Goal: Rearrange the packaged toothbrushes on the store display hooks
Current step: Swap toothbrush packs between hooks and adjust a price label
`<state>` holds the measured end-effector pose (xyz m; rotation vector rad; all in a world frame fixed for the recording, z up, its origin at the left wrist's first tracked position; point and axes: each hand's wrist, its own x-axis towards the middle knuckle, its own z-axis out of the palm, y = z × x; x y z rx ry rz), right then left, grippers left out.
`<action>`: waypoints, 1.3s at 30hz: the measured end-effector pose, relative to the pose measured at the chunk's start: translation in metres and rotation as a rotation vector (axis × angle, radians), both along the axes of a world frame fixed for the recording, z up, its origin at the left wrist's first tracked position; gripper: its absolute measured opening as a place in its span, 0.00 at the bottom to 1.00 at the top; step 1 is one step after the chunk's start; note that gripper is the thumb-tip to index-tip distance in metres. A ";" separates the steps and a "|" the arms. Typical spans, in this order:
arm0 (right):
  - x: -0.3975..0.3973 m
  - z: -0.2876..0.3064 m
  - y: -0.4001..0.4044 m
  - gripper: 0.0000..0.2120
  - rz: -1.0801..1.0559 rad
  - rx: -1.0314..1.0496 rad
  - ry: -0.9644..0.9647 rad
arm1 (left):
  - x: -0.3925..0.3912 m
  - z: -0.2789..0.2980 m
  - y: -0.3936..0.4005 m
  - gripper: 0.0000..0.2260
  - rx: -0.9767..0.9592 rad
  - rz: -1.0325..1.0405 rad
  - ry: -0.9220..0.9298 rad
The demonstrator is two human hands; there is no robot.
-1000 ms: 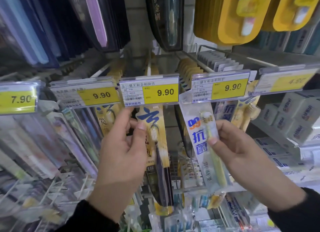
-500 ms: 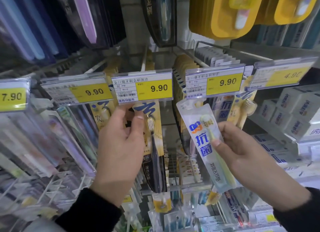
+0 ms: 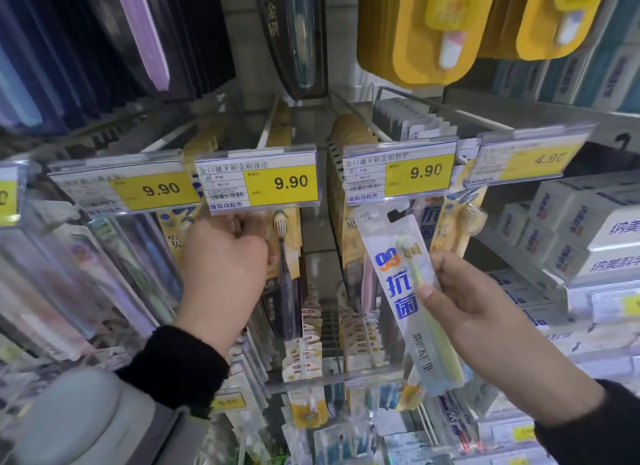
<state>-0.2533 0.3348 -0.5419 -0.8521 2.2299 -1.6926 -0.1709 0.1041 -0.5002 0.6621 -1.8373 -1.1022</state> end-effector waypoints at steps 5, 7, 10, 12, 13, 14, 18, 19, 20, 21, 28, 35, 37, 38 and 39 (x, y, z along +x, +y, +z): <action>0.000 -0.004 0.005 0.08 -0.002 -0.030 -0.034 | 0.001 -0.016 0.005 0.05 0.026 0.033 0.061; 0.000 -0.005 0.006 0.09 0.010 -0.070 -0.088 | 0.009 -0.026 0.028 0.04 0.031 0.051 0.196; -0.002 -0.008 0.005 0.09 0.025 -0.096 -0.130 | 0.009 -0.047 0.075 0.05 0.128 -0.189 0.136; -0.002 -0.005 0.002 0.10 0.048 -0.124 -0.122 | -0.001 -0.056 0.098 0.03 0.166 -0.415 0.041; -0.002 -0.004 0.000 0.10 0.064 -0.132 -0.107 | -0.006 -0.058 0.102 0.02 0.181 -0.477 0.017; -0.002 -0.003 0.000 0.10 0.070 -0.123 -0.070 | -0.009 -0.056 0.105 0.03 0.186 -0.501 0.017; -0.012 -0.007 0.010 0.04 -0.264 -0.132 0.159 | -0.007 -0.056 0.104 0.09 0.231 -0.495 0.002; -0.016 -0.007 0.013 0.07 -0.403 -0.174 0.195 | -0.004 -0.054 0.104 0.09 0.248 -0.499 -0.012; -0.021 -0.006 0.016 0.11 -0.483 -0.210 0.199 | -0.002 -0.053 0.103 0.09 0.258 -0.504 -0.013; -0.026 -0.004 0.016 0.15 -0.497 -0.230 0.176 | 0.001 -0.052 0.102 0.08 0.259 -0.513 0.001; -0.047 0.001 0.001 0.13 -0.443 -0.186 0.207 | 0.015 -0.030 0.097 0.08 -0.008 -0.551 0.137; -0.046 0.004 0.006 0.08 -0.355 -0.220 0.191 | 0.027 -0.001 0.096 0.07 -0.330 -0.535 0.166; -0.040 0.003 0.010 0.07 -0.298 -0.259 0.185 | 0.029 0.002 0.095 0.07 -0.394 -0.496 0.161; -0.036 0.003 0.012 0.06 -0.267 -0.286 0.178 | 0.030 0.003 0.094 0.08 -0.413 -0.492 0.165; -0.031 0.004 0.014 0.06 -0.229 -0.320 0.166 | 0.030 0.003 0.092 0.08 -0.428 -0.495 0.162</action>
